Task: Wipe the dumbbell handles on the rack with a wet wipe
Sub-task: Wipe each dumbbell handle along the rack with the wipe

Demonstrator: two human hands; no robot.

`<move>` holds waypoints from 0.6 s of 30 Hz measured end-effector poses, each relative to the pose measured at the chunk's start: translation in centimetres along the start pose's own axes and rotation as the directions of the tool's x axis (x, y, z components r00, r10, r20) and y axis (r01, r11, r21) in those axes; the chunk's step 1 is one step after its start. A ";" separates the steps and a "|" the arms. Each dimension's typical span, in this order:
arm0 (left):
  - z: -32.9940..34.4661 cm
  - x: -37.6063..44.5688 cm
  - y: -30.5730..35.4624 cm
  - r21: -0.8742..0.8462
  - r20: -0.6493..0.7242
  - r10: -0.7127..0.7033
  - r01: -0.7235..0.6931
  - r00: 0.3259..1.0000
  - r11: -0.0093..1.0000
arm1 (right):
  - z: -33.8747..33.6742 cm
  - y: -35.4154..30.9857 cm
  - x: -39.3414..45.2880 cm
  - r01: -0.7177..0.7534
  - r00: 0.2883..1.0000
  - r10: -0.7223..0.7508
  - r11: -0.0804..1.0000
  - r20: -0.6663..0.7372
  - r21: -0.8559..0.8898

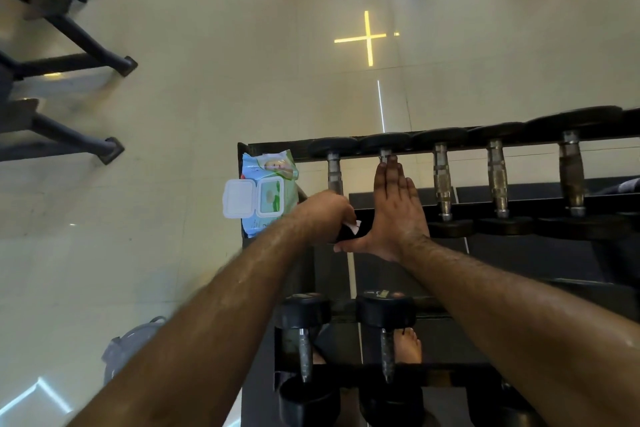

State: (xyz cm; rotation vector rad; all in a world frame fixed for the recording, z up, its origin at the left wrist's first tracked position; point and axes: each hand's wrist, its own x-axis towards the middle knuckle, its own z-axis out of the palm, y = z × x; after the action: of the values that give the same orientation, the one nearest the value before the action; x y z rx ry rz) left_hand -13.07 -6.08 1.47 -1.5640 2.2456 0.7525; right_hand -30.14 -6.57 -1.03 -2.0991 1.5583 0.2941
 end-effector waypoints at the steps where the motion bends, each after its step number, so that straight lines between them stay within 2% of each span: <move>1: -0.2 -0.1 -0.6 -0.019 0.018 -0.039 0.039 0.999 0.999 | 0.0 0.0 0.0 0.000 1.000 0.000 1.000 0.002 -0.004; 3: -0.4 -0.4 -1.9 -0.012 0.020 -0.129 0.129 0.992 0.992 | 0.0 0.1 0.0 -0.002 1.000 0.002 1.000 0.005 -0.022; 5: -0.6 -0.8 -2.6 -0.044 -0.079 -0.166 0.163 0.983 0.986 | 0.0 0.1 0.0 0.000 1.000 0.000 1.000 0.006 -0.028; 7: -0.1 -0.9 -2.4 -0.148 -0.228 -0.116 0.084 0.967 0.985 | 0.1 0.1 0.0 0.005 1.000 -0.005 1.000 0.012 -0.018; 8: 0.2 -1.1 -1.8 -0.159 -0.241 -0.068 0.030 0.968 0.987 | 0.1 0.1 0.0 0.007 1.000 -0.007 1.000 0.012 -0.013; 10: 1.4 -1.2 -1.5 -0.068 -0.167 0.050 -0.062 0.985 0.996 | 0.1 0.1 0.0 0.004 1.000 -0.004 1.000 -0.002 -0.008; 13: 1.2 -1.1 -2.7 -0.028 -0.065 -0.010 0.008 0.998 1.000 | 0.1 0.1 0.0 0.001 1.000 -0.001 1.000 -0.001 -0.018; 14: 0.7 -0.8 -3.2 -0.055 -0.099 -0.041 0.035 0.994 0.998 | 0.1 0.1 0.1 -0.001 1.000 0.001 1.000 -0.002 -0.027; 15: 0.2 -0.5 -3.5 -0.076 -0.201 -0.059 0.044 0.978 0.996 | 0.2 0.1 0.1 0.000 1.000 0.000 0.999 -0.002 -0.033; 16: -0.2 -0.2 -3.6 -0.067 -0.367 -0.064 0.042 0.928 0.997 | 0.2 0.1 0.1 0.001 1.000 -0.001 0.999 0.002 -0.035; 17: -0.4 0.3 -3.6 -0.034 -0.520 -0.078 0.070 0.851 0.997 | 0.2 0.1 0.1 -0.001 1.000 0.001 0.999 0.007 -0.037; 18: -0.1 0.8 -3.6 -0.004 -0.610 -0.097 0.120 0.786 0.993 | 0.2 0.0 0.0 -0.007 1.000 0.007 0.999 0.011 -0.040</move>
State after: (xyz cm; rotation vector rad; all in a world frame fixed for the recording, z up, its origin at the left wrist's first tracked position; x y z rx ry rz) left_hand -10.01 -7.69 0.26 -2.1305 2.5284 0.1657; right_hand -30.13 -6.53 -1.20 -2.1197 1.5660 0.3416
